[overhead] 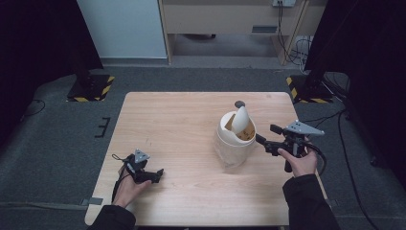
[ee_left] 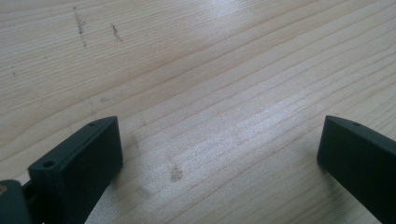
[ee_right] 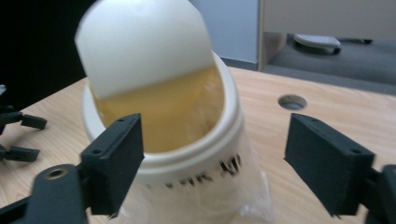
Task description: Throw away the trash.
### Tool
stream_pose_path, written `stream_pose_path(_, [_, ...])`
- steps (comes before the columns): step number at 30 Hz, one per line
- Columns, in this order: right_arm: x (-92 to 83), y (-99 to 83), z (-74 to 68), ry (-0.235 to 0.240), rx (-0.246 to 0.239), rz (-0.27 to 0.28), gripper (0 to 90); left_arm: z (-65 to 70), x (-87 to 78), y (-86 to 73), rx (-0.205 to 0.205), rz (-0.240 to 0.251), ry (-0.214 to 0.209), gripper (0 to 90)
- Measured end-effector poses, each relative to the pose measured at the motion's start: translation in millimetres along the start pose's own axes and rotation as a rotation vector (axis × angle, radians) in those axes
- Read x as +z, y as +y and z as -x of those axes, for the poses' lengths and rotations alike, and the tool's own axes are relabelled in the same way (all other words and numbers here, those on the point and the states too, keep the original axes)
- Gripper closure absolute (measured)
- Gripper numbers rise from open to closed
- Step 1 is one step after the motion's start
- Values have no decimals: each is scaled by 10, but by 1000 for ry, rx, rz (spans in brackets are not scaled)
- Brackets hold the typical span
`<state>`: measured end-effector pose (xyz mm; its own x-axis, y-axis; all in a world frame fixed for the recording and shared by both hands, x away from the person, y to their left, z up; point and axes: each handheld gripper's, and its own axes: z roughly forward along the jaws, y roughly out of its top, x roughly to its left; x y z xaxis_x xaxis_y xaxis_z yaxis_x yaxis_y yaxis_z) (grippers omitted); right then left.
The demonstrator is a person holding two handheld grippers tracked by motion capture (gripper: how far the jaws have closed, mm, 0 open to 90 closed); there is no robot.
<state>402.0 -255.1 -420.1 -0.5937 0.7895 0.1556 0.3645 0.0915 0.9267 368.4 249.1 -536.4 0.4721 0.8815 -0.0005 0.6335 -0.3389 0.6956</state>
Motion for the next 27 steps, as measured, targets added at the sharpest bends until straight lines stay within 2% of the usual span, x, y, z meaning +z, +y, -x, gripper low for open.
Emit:
stream_pose_path(2, [-31,-61,36,-12,19,-7,171,0,0,0,0,0,0,0])
stream_pose_path(5, [-49,-124,67,-26,22,-26,160,0,0,0,0,0,0,0])
stream_pose_path(7, [-56,-216,98,-38,22,-67,144,0,0,0,0,0,0,0])
stream_pose_path(9, [-59,-247,107,-40,21,-80,140,0,0,0,0,0,0,0])
stream_pose_path(11, [-80,-335,153,-63,32,-124,131,0,0,0,0,0,0,0])
stream_pose_path(16, [-85,-451,227,-91,49,-167,131,0,0,-1,0,0,0,0])
stream_pose_path(20, [-22,-601,289,-123,51,-254,128,1,-1,-1,0,0,1,0])
stream_pose_path(21, [-22,-601,289,-123,51,-254,128,1,-1,-1,0,0,1,0])
stream_pose_path(22, [4,-661,310,-125,52,-289,128,1,-1,-1,-1,0,1,0])
stream_pose_path(27, [40,-778,373,-148,37,-328,132,1,-1,-1,0,1,1,0])
